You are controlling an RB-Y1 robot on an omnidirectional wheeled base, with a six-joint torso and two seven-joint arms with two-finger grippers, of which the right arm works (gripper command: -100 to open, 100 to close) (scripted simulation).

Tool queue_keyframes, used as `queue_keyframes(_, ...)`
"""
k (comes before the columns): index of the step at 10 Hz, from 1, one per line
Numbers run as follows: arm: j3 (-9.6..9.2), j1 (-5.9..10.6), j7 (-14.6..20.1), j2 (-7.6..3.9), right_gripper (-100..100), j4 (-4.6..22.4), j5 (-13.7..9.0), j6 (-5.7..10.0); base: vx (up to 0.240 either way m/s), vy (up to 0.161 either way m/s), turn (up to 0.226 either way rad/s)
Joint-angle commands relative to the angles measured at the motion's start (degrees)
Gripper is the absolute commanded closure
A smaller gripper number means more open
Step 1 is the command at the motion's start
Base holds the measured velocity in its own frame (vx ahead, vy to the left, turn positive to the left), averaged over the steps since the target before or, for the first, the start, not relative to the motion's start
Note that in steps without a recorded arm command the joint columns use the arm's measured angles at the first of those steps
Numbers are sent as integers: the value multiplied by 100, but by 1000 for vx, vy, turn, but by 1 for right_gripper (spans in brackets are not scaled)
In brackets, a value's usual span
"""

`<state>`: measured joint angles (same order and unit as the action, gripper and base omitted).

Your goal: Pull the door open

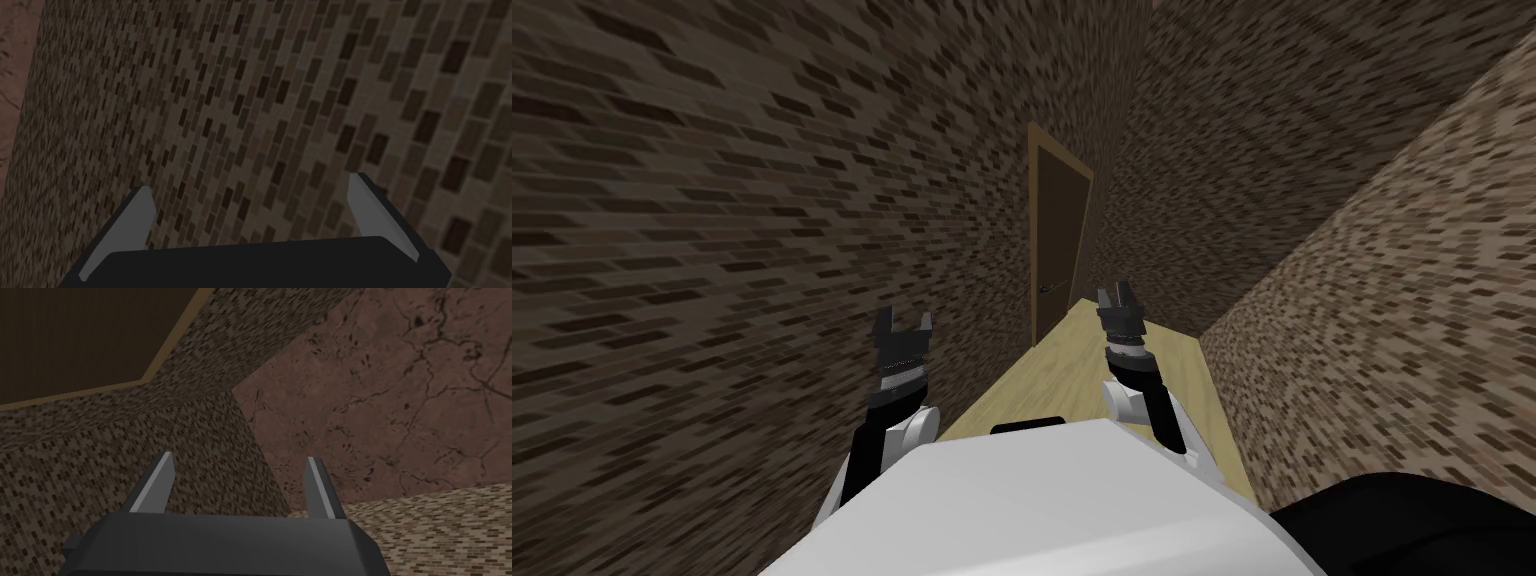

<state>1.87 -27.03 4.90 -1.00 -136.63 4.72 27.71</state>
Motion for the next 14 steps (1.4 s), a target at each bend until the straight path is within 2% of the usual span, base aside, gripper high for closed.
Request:
queue_keyframes(1,-10,65,32,-69,-100,226,-19,43,142,-32,151)
queue_keyframes(4,-25,159,78,-164,-100,551,-46,104,37,-72,77)
queue_keyframes(8,-54,340,168,-344,-100,1167,-98,223,60,-76,117)
queue_keyframes(9,-54,340,168,-344,-100,1180,-98,223,53,-55,36)
queue_keyframes(12,-81,507,251,-506,-100,1706,-145,332,60,-65,122)
queue_keyframes(13,-81,507,251,-506,-100,1760,-145,332,41,-66,59)
queue_keyframes(14,-91,568,281,-565,-100,1971,-163,372,43,-65,86)
